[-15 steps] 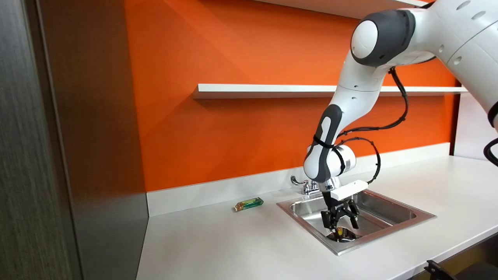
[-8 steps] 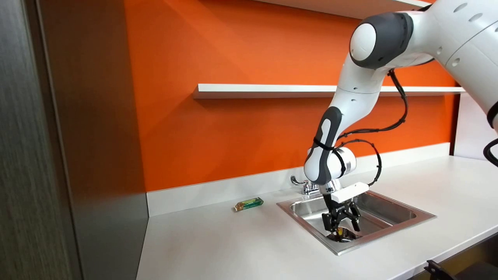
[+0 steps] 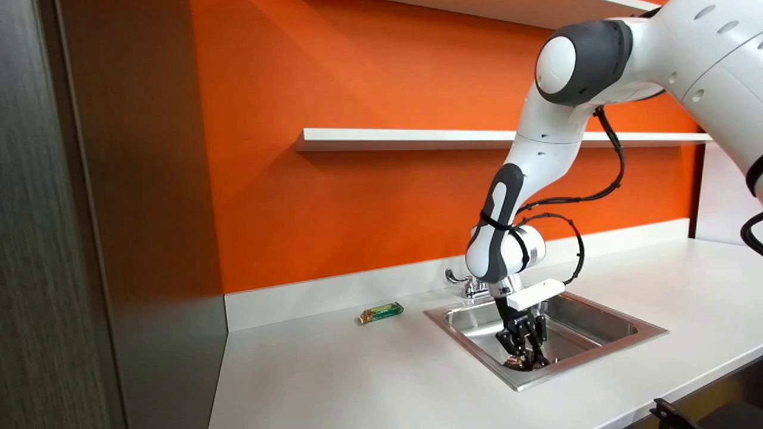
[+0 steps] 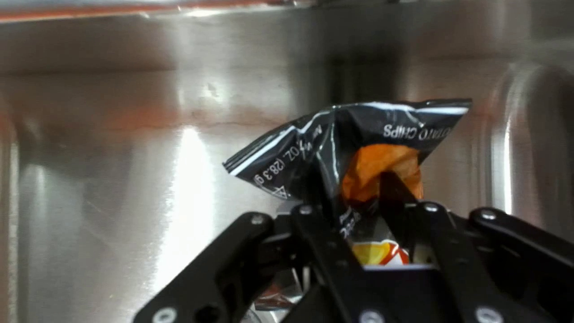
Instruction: Remove the snack pack out of the sink
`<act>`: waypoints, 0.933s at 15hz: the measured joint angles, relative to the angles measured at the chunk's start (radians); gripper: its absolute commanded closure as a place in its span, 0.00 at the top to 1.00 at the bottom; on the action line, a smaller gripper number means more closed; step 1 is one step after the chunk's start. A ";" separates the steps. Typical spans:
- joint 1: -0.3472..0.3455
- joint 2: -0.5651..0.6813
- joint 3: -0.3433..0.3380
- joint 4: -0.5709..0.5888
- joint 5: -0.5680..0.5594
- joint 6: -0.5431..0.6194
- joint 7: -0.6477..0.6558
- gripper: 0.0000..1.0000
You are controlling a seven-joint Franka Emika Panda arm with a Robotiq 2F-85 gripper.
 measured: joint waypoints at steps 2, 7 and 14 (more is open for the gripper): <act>0.000 0.000 0.000 0.002 0.000 0.000 0.000 0.00; 0.004 0.000 0.000 0.009 -0.001 0.000 0.001 0.00; 0.016 -0.022 0.000 0.022 -0.003 0.000 0.003 0.00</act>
